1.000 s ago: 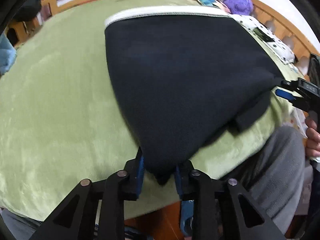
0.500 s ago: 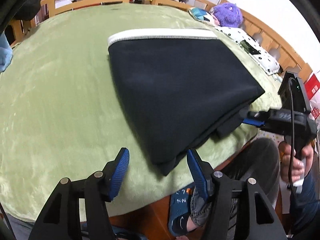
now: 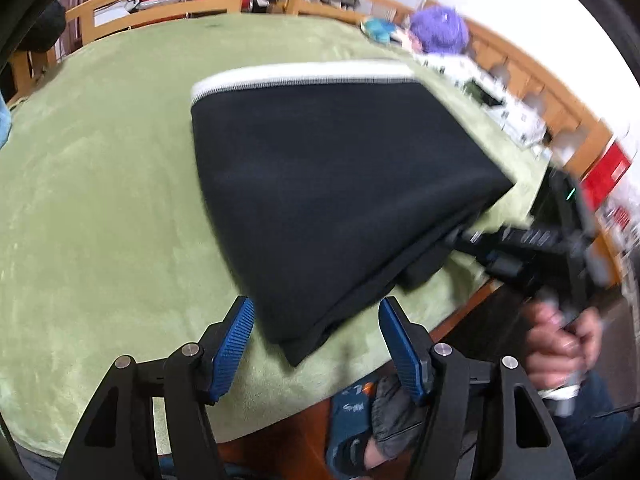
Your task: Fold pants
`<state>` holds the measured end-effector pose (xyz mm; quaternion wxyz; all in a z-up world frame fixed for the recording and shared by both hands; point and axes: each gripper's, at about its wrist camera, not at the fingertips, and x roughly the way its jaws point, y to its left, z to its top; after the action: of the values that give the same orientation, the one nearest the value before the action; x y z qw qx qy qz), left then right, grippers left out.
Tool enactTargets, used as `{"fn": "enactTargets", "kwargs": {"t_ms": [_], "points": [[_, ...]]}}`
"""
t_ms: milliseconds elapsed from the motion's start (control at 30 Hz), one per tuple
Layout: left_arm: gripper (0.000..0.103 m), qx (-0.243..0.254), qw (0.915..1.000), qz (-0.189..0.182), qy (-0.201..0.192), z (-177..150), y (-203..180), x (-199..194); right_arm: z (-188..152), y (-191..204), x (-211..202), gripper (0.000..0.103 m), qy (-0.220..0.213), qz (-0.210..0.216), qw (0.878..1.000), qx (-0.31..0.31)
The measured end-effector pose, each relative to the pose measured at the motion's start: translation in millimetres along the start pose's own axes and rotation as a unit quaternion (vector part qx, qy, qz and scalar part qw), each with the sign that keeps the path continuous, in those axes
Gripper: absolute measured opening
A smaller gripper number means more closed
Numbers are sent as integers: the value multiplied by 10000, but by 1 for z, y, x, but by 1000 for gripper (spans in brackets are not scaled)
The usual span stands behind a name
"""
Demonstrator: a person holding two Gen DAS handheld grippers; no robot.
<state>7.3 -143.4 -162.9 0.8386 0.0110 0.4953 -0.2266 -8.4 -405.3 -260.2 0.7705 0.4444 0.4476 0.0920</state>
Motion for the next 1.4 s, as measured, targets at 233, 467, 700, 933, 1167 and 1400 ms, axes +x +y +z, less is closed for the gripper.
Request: {"fn": "enactTargets", "kwargs": {"t_ms": [233,467,700,933,1167,1400], "points": [[28,346,9956,845,-218,5,-15,18,3,17,-6,11,-130,120,9998,-60],[17,-340,9943,1,-1011,17,13,-34,2,22,-37,7,-1012,669,9918,-399],[17,-22,9979,324,-553,-2,1,-2,-8,-6,-7,8,-665,1086,9904,530],[30,330,9972,669,30,-3,-7,15,-15,-19,7,8,-580,689,9955,301],[51,359,9993,19,38,-3,-6,-17,-6,18,-68,60,-308,-509,9869,-1500],[56,-136,9975,-86,-693,47,-2,-37,32,60,-141,57,-1496,-1372,9453,-2553]]}}
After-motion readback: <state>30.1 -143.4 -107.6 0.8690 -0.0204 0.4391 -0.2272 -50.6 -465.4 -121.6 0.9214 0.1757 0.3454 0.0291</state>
